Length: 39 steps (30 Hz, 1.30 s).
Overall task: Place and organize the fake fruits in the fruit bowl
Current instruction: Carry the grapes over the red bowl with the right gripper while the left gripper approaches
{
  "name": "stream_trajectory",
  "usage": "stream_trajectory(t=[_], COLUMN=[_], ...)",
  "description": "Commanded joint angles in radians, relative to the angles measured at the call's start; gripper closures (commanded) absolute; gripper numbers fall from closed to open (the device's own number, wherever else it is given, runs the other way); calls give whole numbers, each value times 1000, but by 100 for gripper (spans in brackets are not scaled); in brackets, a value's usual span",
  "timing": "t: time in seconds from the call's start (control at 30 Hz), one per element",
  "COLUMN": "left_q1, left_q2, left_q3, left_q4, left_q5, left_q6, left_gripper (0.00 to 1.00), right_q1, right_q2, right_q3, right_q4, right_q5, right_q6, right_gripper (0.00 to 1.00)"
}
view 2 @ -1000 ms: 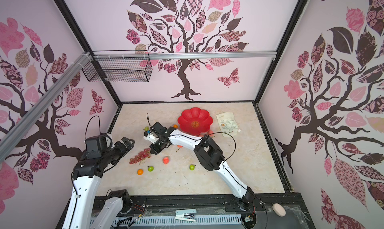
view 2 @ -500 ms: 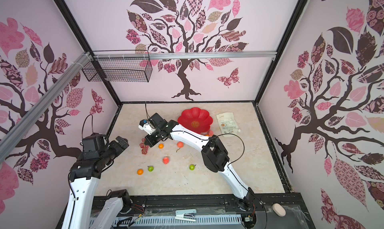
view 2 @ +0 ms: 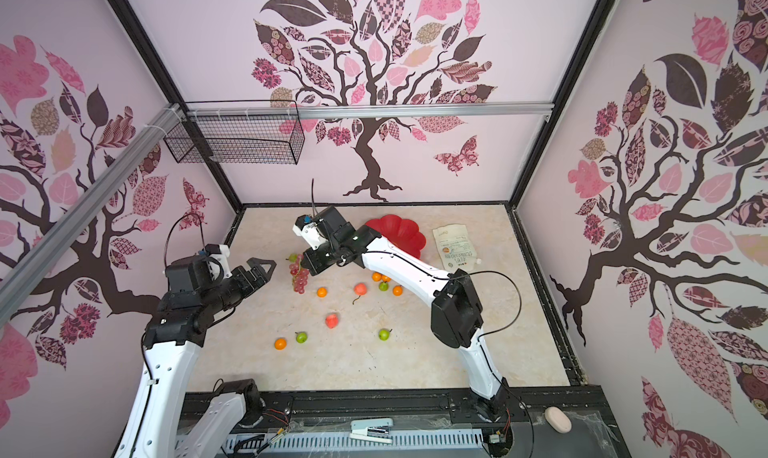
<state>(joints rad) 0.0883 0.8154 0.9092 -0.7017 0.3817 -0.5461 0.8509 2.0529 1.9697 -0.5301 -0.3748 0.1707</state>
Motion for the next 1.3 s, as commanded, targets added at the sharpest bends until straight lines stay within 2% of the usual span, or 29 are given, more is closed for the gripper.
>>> stream_trajectory(t=[0.0,0.13,0.3,0.5,0.63,0.73,0.83,1.0,1.27], left_q1=[-75,-162,-277,-436,-510,-546,-565,-575,-574], left_q2=[7,46,121,258,363,438,514,651,833], left_q3=[22,19,42,111,179,224,275,386,534], left_q4=[83,125,185,237,255,274,301,324,360], left_q5=[7,-17,-48,-91,-112,-121,-116,-113,-146], left_q6=[18,12,16,61,95,112,115,115,132], left_gripper=[2,2,2,2,2,2,2,2,2], right_q1=[-60,-131,-200,-228,-237,-248,-269,-305,-375], right_q2=[-135,-228,-309,-366,-378,-368,-350,-314,-221], right_q3=[-80,-217,-314,-360,-375,-379,-370,-369,-388], right_q4=[56,116,117,83,69,62,58,81,144], right_q5=[15,26,107,331,480,551,565,517,355], right_q6=[43,78,75,44,36,28,19,-12,-12], right_gripper=[100,100,100,100,100,100,100,100,100])
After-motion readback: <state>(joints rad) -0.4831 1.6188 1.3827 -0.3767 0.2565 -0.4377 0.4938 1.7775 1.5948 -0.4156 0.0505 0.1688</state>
